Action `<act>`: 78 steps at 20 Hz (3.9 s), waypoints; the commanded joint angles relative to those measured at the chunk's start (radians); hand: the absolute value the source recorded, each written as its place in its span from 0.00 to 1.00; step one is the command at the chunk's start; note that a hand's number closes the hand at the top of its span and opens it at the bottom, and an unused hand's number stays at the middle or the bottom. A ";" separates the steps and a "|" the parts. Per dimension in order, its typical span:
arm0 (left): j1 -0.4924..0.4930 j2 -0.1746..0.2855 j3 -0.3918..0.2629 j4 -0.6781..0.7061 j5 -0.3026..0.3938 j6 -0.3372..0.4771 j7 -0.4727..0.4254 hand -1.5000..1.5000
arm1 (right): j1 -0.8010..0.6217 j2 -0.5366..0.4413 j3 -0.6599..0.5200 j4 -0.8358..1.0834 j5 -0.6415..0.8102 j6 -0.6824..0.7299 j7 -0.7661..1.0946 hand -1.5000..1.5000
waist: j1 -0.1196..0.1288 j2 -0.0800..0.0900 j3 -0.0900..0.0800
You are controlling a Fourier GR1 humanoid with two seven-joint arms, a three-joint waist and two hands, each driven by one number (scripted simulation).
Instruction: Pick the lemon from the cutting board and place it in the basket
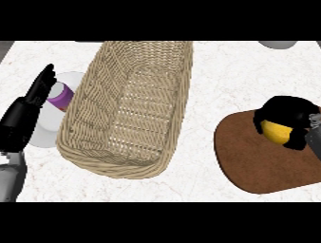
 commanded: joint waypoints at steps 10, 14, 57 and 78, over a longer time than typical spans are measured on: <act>0.030 -0.016 0.027 0.017 -0.013 0.011 -0.021 0.50 | 0.066 0.133 -0.290 0.162 -0.004 -0.171 0.360 1.00 | -0.043 -0.007 0.002; 0.020 -0.016 0.013 0.003 -0.022 0.007 -0.001 0.50 | 0.108 0.227 -0.364 0.095 0.012 -0.313 0.592 1.00 | -0.033 -0.007 0.001; 0.029 -0.029 0.022 -0.011 -0.034 -0.029 -0.018 0.50 | -0.866 0.653 -0.420 -0.113 -0.517 -0.315 1.384 1.00 | 0.013 0.002 0.000; 0.003 -0.033 0.043 0.017 -0.042 -0.033 -0.032 0.50 | -0.848 0.649 -0.292 0.071 -0.496 -0.098 1.411 0.00 | -0.002 0.000 0.001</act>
